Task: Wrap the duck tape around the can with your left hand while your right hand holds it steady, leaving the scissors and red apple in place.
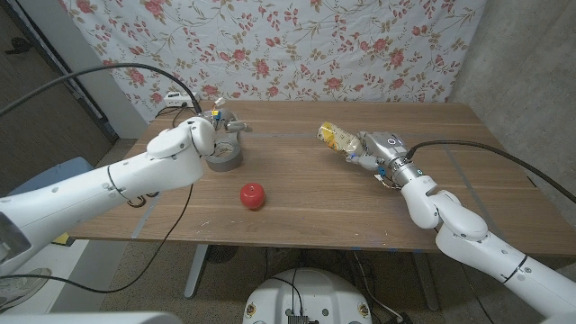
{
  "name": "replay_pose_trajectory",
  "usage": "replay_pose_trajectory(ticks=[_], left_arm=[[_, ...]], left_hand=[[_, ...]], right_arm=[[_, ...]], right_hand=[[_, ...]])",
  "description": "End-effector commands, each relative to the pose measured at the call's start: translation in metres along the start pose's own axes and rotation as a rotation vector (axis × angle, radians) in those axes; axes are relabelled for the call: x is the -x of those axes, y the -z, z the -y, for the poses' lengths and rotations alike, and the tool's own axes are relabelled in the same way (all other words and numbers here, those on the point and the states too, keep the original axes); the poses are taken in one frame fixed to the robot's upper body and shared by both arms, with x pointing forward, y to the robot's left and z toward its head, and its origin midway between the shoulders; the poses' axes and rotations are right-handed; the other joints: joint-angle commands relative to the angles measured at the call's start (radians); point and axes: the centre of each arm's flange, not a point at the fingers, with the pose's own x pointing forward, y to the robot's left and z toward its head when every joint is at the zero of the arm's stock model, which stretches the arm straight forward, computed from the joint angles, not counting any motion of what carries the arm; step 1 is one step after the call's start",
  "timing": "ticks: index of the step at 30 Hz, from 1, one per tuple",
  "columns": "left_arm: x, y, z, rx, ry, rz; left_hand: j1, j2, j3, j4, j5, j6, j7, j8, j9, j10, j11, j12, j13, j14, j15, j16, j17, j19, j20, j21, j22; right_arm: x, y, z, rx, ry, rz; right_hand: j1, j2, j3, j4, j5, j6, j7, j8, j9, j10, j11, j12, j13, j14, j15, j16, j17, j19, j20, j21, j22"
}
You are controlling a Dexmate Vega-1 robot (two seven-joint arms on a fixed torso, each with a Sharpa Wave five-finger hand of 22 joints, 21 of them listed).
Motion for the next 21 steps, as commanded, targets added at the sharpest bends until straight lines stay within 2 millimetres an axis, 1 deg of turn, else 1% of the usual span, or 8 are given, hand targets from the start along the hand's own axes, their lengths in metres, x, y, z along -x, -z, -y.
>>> replay_pose_trajectory(ticks=[1, 3, 5, 7, 12, 14, 17, 21], left_arm=[[0.009, -0.04, 0.011, -0.311, 0.097, -0.05], [0.006, -0.041, 0.013, -0.339, 0.108, -0.071], [0.002, -0.04, 0.014, -0.36, 0.117, -0.087], [-0.001, -0.041, 0.016, -0.389, 0.119, -0.105], [-0.011, -0.042, 0.021, -0.449, 0.127, -0.137], [-0.013, -0.042, 0.022, -0.455, 0.132, -0.147], [-0.019, -0.044, 0.027, -0.494, 0.164, -0.161], [-0.023, -0.048, 0.031, -0.553, 0.189, -0.187]], left_hand=[[0.03, 0.0, 0.006, -0.013, 0.006, 0.01, -0.001, 0.005, 0.005, 0.012, -0.004, 0.012, 0.006, 0.015, -0.004, 0.007, 0.007, 0.019, 0.001, 0.009, 0.005], [0.047, -0.003, 0.009, -0.017, 0.007, 0.015, 0.001, 0.004, 0.006, 0.012, -0.005, 0.014, 0.009, 0.014, -0.005, 0.006, 0.009, 0.025, 0.0, 0.011, 0.005], [0.059, -0.007, 0.008, -0.018, 0.007, 0.021, -0.004, 0.005, 0.006, 0.012, -0.016, 0.017, 0.012, 0.011, -0.012, 0.006, 0.01, 0.028, -0.004, 0.011, 0.005], [0.068, -0.008, 0.009, -0.019, 0.007, 0.02, -0.002, 0.002, 0.007, 0.008, -0.015, 0.017, 0.013, 0.002, -0.01, 0.002, 0.011, 0.023, 0.0, 0.008, 0.004], [0.102, -0.012, 0.011, -0.023, 0.008, 0.038, -0.018, 0.004, 0.008, 0.016, -0.035, 0.026, 0.02, 0.007, -0.021, 0.004, 0.012, 0.013, -0.004, 0.002, 0.003], [0.112, -0.016, 0.01, -0.022, 0.008, 0.049, -0.018, 0.006, 0.008, 0.029, -0.04, 0.034, 0.022, 0.012, -0.026, 0.005, 0.013, 0.014, -0.006, 0.002, 0.003], [0.116, -0.016, 0.01, -0.021, 0.007, 0.053, -0.018, 0.006, 0.008, 0.031, -0.043, 0.037, 0.024, 0.014, -0.026, 0.006, 0.014, 0.014, -0.006, 0.001, 0.003], [0.128, -0.015, 0.008, -0.018, 0.007, 0.062, -0.02, 0.005, 0.009, 0.026, -0.038, 0.04, 0.028, 0.002, -0.026, 0.002, 0.017, 0.006, -0.006, -0.003, 0.003]], right_arm=[[-0.003, -0.008, 0.008, -0.034, 0.049, 0.086], [-0.003, -0.008, 0.009, -0.035, 0.051, 0.088], [-0.003, -0.008, 0.009, -0.037, 0.048, 0.091], [-0.004, -0.008, 0.009, -0.039, 0.049, 0.092], [-0.004, -0.007, 0.01, -0.047, 0.051, 0.096], [-0.004, -0.007, 0.01, -0.049, 0.05, 0.098], [-0.004, -0.007, 0.01, -0.054, 0.052, 0.103], [-0.004, -0.007, 0.01, -0.061, 0.051, 0.111]], right_hand=[[0.106, 0.137, 0.006, 0.008, 0.016, 0.458, -0.219, 0.004, 0.006, 0.144, -0.144, 0.012, 0.01, 0.118, -0.226, -0.003, 0.008, -0.033, -0.053, 0.008, 0.002], [0.106, 0.137, 0.006, 0.009, 0.017, 0.457, -0.22, 0.004, 0.008, 0.142, -0.144, 0.013, 0.013, 0.118, -0.226, -0.005, 0.011, -0.035, -0.054, 0.009, 0.002], [0.106, 0.137, 0.006, 0.009, 0.017, 0.458, -0.22, 0.004, 0.009, 0.141, -0.144, 0.015, 0.015, 0.118, -0.226, -0.005, 0.012, -0.035, -0.054, 0.011, 0.002], [0.106, 0.137, 0.006, 0.01, 0.017, 0.459, -0.22, 0.004, 0.011, 0.142, -0.144, 0.017, 0.018, 0.118, -0.226, -0.006, 0.014, -0.034, -0.054, 0.013, 0.002], [0.108, 0.136, 0.006, 0.01, 0.017, 0.459, -0.221, 0.004, 0.015, 0.142, -0.143, 0.02, 0.024, 0.12, -0.226, -0.008, 0.019, -0.035, -0.053, 0.016, 0.002], [0.11, 0.136, 0.006, 0.009, 0.017, 0.459, -0.221, 0.003, 0.016, 0.14, -0.143, 0.021, 0.026, 0.12, -0.227, -0.009, 0.021, -0.036, -0.055, 0.017, 0.002], [0.11, 0.136, 0.006, 0.01, 0.017, 0.458, -0.221, 0.003, 0.018, 0.14, -0.144, 0.023, 0.031, 0.119, -0.226, -0.011, 0.024, -0.039, -0.056, 0.019, 0.001], [0.111, 0.136, 0.006, 0.011, 0.018, 0.46, -0.221, 0.002, 0.019, 0.14, -0.142, 0.026, 0.035, 0.12, -0.227, -0.013, 0.028, -0.039, -0.056, 0.022, 0.001]])
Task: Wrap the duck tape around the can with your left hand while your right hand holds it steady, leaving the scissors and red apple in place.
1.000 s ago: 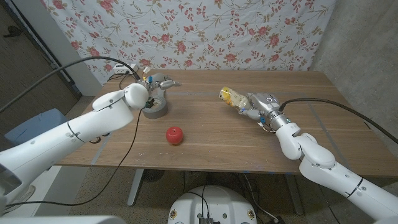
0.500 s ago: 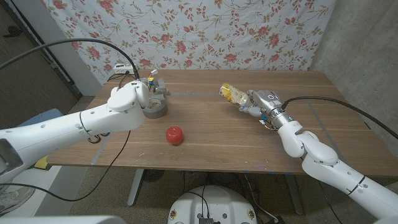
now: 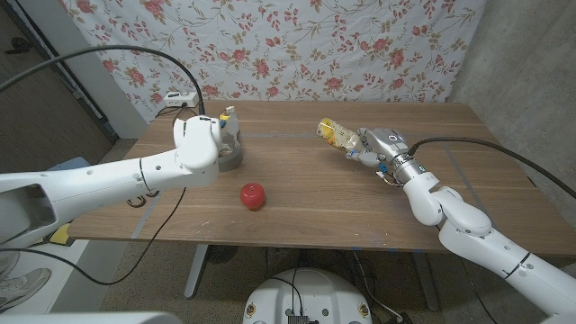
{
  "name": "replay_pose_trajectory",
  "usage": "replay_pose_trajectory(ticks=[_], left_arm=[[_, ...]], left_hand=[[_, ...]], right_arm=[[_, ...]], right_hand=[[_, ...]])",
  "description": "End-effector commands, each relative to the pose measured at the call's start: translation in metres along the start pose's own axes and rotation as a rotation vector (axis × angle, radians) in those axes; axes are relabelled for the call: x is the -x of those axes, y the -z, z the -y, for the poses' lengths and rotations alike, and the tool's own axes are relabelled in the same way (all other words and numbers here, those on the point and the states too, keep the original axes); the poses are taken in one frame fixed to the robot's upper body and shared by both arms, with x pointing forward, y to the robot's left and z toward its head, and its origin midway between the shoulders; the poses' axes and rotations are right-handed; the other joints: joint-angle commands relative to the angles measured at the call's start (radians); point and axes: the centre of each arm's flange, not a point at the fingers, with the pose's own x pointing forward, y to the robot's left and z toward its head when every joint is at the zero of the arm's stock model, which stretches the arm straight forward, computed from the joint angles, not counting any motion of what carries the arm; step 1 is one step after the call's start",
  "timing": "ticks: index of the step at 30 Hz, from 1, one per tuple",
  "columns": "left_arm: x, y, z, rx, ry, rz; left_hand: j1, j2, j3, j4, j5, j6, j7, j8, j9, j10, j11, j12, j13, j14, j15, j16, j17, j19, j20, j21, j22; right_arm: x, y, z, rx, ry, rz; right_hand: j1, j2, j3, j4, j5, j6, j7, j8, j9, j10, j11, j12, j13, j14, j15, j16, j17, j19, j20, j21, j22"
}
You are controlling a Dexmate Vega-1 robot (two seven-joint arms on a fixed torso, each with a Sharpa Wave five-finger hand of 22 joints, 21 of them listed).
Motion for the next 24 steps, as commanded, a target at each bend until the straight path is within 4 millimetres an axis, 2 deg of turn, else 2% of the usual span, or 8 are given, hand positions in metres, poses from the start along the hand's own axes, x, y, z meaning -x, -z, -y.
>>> replay_pose_trajectory(ticks=[1, 11, 15, 24], left_arm=[[-0.013, -0.011, 0.009, -0.148, 0.094, -0.084], [-0.017, -0.018, 0.012, -0.23, 0.093, -0.151], [-0.019, -0.019, 0.015, -0.235, 0.104, -0.153], [-0.027, -0.021, 0.023, -0.249, 0.155, -0.162]], left_hand=[[0.021, 0.0, -0.002, 0.001, 0.001, 0.017, 0.0, 0.004, 0.004, -0.005, 0.002, 0.005, 0.007, -0.009, -0.006, 0.001, 0.005, -0.011, -0.002, -0.005, 0.003], [0.019, -0.004, -0.012, 0.011, -0.001, 0.024, 0.002, 0.001, 0.005, -0.006, 0.005, 0.013, 0.012, -0.01, -0.008, 0.002, 0.011, -0.011, -0.004, -0.006, 0.003], [0.007, 0.003, -0.019, 0.023, -0.003, 0.023, 0.002, -0.004, 0.005, -0.009, 0.009, 0.017, 0.016, -0.012, -0.007, 0.003, 0.017, -0.011, -0.005, -0.006, 0.004], [0.006, 0.011, -0.022, 0.029, -0.004, 0.012, 0.006, -0.014, 0.005, -0.018, 0.01, 0.019, 0.021, -0.019, -0.001, 0.002, 0.023, -0.012, -0.004, -0.007, 0.004]], right_arm=[[0.0, 0.0, 0.001, -0.019, 0.003, 0.019], [0.001, 0.0, 0.002, -0.027, 0.005, 0.025], [0.002, 0.001, 0.002, -0.028, 0.001, 0.026], [0.002, 0.001, 0.004, -0.03, 0.009, 0.035]], right_hand=[[0.111, 0.135, 0.007, 0.01, 0.017, 0.46, -0.22, 0.002, 0.005, 0.14, -0.142, 0.011, 0.008, 0.121, -0.226, -0.005, 0.008, -0.034, -0.057, 0.008, 0.001], [0.113, 0.134, 0.007, 0.011, 0.018, 0.461, -0.218, -0.002, 0.007, 0.141, -0.144, 0.011, 0.011, 0.121, -0.226, -0.01, 0.018, -0.039, -0.059, 0.015, 0.0], [0.114, 0.134, 0.007, 0.012, 0.018, 0.461, -0.22, -0.003, 0.008, 0.141, -0.143, 0.01, 0.009, 0.123, -0.226, -0.011, 0.021, -0.04, -0.059, 0.017, 0.0], [0.114, 0.134, 0.006, 0.013, 0.018, 0.462, -0.22, -0.007, 0.008, 0.14, -0.145, 0.011, 0.013, 0.124, -0.226, -0.015, 0.029, -0.043, -0.061, 0.023, -0.001]])
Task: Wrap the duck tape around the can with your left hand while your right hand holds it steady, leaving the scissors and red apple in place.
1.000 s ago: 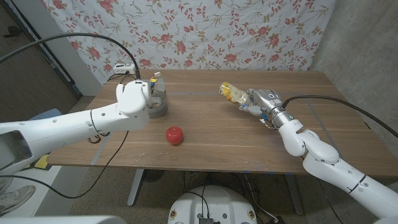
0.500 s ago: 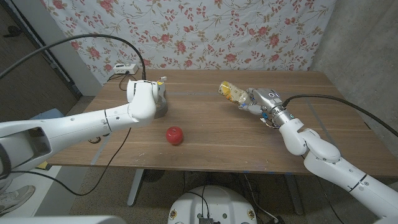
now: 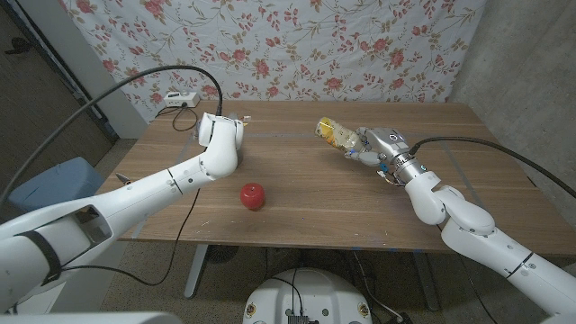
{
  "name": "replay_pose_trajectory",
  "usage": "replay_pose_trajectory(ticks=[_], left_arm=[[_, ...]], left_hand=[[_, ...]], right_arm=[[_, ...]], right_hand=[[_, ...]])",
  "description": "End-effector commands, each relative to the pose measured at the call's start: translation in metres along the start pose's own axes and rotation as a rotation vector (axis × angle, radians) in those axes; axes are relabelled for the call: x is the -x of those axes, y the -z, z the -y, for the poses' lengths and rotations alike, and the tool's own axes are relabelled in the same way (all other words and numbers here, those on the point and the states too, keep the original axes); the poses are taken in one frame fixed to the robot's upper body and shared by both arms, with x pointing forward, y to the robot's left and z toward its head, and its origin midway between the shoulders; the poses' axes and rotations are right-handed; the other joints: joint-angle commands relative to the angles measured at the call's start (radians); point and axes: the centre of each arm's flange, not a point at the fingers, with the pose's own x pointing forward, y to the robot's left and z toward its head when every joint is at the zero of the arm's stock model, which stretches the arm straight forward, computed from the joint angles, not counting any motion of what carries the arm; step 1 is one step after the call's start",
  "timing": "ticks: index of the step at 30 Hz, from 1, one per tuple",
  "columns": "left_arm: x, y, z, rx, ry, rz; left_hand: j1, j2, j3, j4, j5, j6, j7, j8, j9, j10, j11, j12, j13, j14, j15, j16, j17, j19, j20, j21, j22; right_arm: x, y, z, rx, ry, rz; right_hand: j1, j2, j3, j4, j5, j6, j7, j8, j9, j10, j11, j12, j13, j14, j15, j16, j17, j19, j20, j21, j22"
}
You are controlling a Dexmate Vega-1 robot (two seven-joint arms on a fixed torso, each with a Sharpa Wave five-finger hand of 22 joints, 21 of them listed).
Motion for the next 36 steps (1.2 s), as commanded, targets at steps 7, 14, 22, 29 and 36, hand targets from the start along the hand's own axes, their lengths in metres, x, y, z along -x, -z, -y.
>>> replay_pose_trajectory(ticks=[7, 14, 22, 29, 36], left_arm=[[-0.017, -0.009, 0.018, -0.082, 0.075, -0.061], [-0.028, -0.017, 0.024, -0.112, 0.095, -0.062], [-0.04, -0.025, 0.03, -0.111, 0.092, -0.022], [-0.046, -0.032, 0.026, -0.129, 0.075, 0.033], [-0.038, -0.03, 0.011, -0.076, -0.021, 0.094]], left_hand=[[-0.004, 0.008, -0.002, 0.008, -0.005, -0.006, 0.002, -0.012, 0.006, -0.013, 0.003, 0.008, 0.009, -0.01, 0.0, -0.001, 0.005, -0.004, -0.001, -0.002, 0.004], [-0.015, 0.01, -0.007, 0.016, -0.006, -0.037, 0.002, -0.03, 0.006, -0.03, 0.004, 0.007, 0.014, -0.026, 0.003, -0.01, 0.008, -0.008, -0.001, -0.004, 0.005], [-0.017, -0.001, -0.016, 0.013, -0.006, -0.171, 0.003, -0.08, 0.001, -0.121, 0.004, -0.024, 0.02, -0.099, 0.013, -0.055, -0.005, -0.035, 0.005, -0.02, 0.003], [-0.021, 0.007, -0.017, 0.017, -0.004, -0.227, 0.002, -0.084, -0.001, -0.151, 0.001, -0.04, 0.02, -0.126, 0.015, -0.07, -0.014, -0.058, 0.014, -0.033, 0.002], [0.021, -0.01, -0.016, -0.008, 0.002, -0.261, -0.001, -0.076, -0.002, -0.171, -0.008, -0.049, 0.02, -0.146, 0.021, -0.087, -0.03, -0.078, 0.021, -0.047, 0.0]], right_arm=[[0.001, 0.003, 0.001, -0.01, -0.007, 0.006], [0.002, 0.003, 0.001, -0.016, -0.005, 0.008], [0.0, 0.002, 0.0, -0.01, -0.008, 0.007], [-0.004, 0.002, 0.001, -0.009, -0.009, -0.004], [-0.007, 0.001, 0.0, -0.003, -0.016, -0.013]], right_hand=[[0.116, 0.134, 0.01, 0.011, 0.018, 0.464, -0.219, 0.001, 0.005, 0.143, -0.143, 0.004, 0.004, 0.125, -0.225, -0.005, 0.011, -0.037, -0.061, 0.014, 0.001], [0.116, 0.134, 0.009, 0.013, 0.018, 0.466, -0.221, -0.001, 0.005, 0.145, -0.142, 0.004, 0.003, 0.128, -0.224, -0.007, 0.017, -0.038, -0.061, 0.019, 0.0], [0.117, 0.133, 0.008, 0.014, 0.018, 0.469, -0.218, -0.005, 0.004, 0.148, -0.14, 0.002, 0.001, 0.132, -0.224, -0.01, 0.025, -0.039, -0.061, 0.026, -0.001], [0.119, 0.131, 0.008, 0.014, 0.017, 0.472, -0.219, -0.007, 0.005, 0.148, -0.143, 0.002, 0.003, 0.133, -0.224, -0.013, 0.03, -0.04, -0.061, 0.031, -0.002], [0.12, 0.13, 0.008, 0.014, 0.017, 0.47, -0.221, -0.008, 0.008, 0.146, -0.14, 0.002, 0.006, 0.132, -0.224, -0.016, 0.035, -0.044, -0.063, 0.035, -0.003]])
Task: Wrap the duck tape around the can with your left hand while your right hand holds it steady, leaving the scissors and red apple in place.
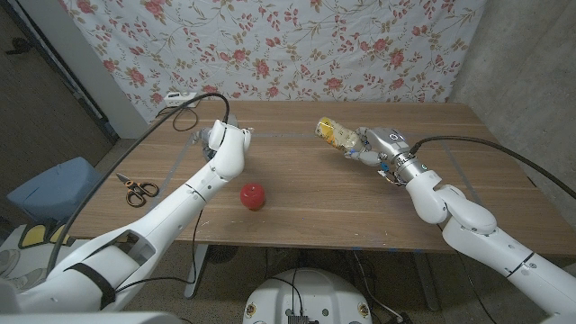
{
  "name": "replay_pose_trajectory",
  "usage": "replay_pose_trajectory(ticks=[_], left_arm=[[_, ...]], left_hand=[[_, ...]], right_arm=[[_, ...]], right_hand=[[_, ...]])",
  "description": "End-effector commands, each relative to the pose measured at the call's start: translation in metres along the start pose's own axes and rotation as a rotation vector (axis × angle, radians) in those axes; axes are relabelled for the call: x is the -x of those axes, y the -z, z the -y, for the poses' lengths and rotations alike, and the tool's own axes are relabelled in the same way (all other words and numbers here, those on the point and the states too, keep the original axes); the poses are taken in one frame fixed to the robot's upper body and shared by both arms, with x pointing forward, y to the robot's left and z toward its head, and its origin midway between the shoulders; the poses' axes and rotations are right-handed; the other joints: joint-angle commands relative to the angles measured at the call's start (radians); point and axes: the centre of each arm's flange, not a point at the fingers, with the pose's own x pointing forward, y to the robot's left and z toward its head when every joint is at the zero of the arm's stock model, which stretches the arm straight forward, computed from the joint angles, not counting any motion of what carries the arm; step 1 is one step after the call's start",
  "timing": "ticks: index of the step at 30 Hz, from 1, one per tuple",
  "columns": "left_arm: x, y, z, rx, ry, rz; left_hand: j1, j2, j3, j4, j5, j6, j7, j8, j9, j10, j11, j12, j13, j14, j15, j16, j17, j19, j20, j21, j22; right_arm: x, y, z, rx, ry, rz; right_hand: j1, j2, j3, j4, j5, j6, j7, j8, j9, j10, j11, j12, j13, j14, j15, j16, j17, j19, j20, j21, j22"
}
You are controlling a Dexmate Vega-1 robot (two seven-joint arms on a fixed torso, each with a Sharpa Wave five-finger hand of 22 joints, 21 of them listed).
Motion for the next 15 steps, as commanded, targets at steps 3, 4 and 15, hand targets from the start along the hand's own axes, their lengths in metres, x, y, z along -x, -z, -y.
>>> replay_pose_trajectory(ticks=[3, 4, 15], left_arm=[[0.013, 0.001, -0.023, 0.057, -0.127, 0.109], [0.016, 0.001, -0.026, 0.058, -0.135, 0.116], [0.044, 0.001, -0.041, 0.102, -0.187, 0.22]], left_hand=[[0.033, -0.017, -0.003, -0.015, 0.012, 0.024, -0.014, 0.022, 0.003, -0.01, -0.023, 0.01, 0.001, 0.009, 0.005, -0.004, -0.007, -0.011, 0.012, -0.007, 0.002], [0.034, -0.019, -0.004, -0.014, 0.012, 0.03, -0.019, 0.024, 0.003, -0.01, -0.023, 0.011, 0.001, 0.01, 0.007, -0.004, -0.007, -0.012, 0.015, -0.008, 0.002], [0.049, -0.045, -0.018, -0.014, 0.02, 0.055, -0.031, 0.035, 0.007, 0.02, -0.033, 0.032, 0.006, 0.066, 0.0, 0.012, -0.01, -0.015, 0.03, -0.014, 0.003]], right_arm=[[-0.005, -0.001, -0.002, 0.008, -0.005, -0.01], [-0.006, -0.001, -0.002, 0.006, -0.004, -0.008], [-0.005, -0.001, -0.002, 0.006, 0.005, -0.012]], right_hand=[[0.12, 0.131, 0.012, 0.01, 0.017, 0.468, -0.221, 0.004, 0.003, 0.143, -0.138, 0.008, 0.006, 0.129, -0.228, -0.002, 0.006, -0.032, -0.058, 0.009, 0.002], [0.12, 0.132, 0.012, 0.011, 0.017, 0.469, -0.219, 0.003, 0.002, 0.145, -0.137, 0.008, 0.004, 0.13, -0.227, -0.003, 0.007, -0.031, -0.057, 0.011, 0.001], [0.122, 0.131, 0.011, 0.012, 0.017, 0.471, -0.222, -0.001, 0.005, 0.143, -0.137, 0.006, 0.006, 0.129, -0.228, -0.009, 0.017, -0.036, -0.057, 0.019, -0.001]])
